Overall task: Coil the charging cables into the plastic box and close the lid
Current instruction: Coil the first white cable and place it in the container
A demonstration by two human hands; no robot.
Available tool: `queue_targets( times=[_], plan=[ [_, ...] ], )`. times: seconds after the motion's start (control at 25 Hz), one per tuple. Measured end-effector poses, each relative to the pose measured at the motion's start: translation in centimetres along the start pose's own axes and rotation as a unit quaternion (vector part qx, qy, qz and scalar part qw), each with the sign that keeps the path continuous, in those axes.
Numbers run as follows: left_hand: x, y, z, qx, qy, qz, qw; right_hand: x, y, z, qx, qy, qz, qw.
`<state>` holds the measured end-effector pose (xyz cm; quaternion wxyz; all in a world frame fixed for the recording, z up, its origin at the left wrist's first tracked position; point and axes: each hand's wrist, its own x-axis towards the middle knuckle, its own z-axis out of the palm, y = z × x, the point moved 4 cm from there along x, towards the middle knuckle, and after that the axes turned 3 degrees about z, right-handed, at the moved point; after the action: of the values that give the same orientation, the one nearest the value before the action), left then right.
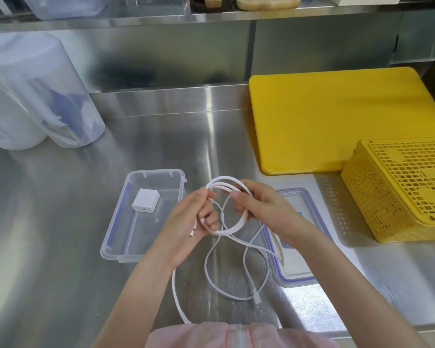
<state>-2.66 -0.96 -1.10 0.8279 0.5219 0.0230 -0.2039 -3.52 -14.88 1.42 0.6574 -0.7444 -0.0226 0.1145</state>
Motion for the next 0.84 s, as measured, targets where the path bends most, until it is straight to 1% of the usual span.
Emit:
queue_targets(
  times=[0.12,0.24,0.32,0.4,0.48,0.6,0.72,0.8,0.84],
  plan=[
    [0.2,-0.4,0.2,0.112,0.018,0.051,0.992,0.1,0.1,-0.5,0.011,0.032,0.013,0.999],
    [0.2,-0.2,0.8,0.205,0.043,0.078,0.975,0.3,0.6,-0.2,0.061,0.031,0.049,0.996],
    [0.2,0.2,1.1,0.217,0.062,0.085,0.970,0.4,0.7,0.2,0.071,0.025,0.053,0.996],
    [0.3,0.7,1.2,0.185,0.058,0.090,0.977,0.5,0.6,0.1,0.069,0.018,0.044,0.996],
    [0.3,1.4,1.1,0.160,0.054,0.098,0.981,0.6,0.3,-0.2,0.031,0.001,0.030,0.999],
    [0.4,2.4,-0.1,0.138,0.075,0.100,0.983,0.9,0.5,-0.6,-0.037,-0.026,0.018,0.999],
    [0.7,3.3,-1.9,0.135,0.106,0.096,0.981,1.3,1.4,-1.6,-0.121,0.018,0.015,0.992],
    [0.8,3.3,-2.7,0.160,0.124,0.087,0.975,1.3,2.2,-2.0,-0.208,0.070,0.012,0.975],
    [0.9,3.1,-3.0,0.169,0.135,0.080,0.973,1.2,2.4,-2.0,-0.243,0.107,-0.006,0.964]
  ],
)
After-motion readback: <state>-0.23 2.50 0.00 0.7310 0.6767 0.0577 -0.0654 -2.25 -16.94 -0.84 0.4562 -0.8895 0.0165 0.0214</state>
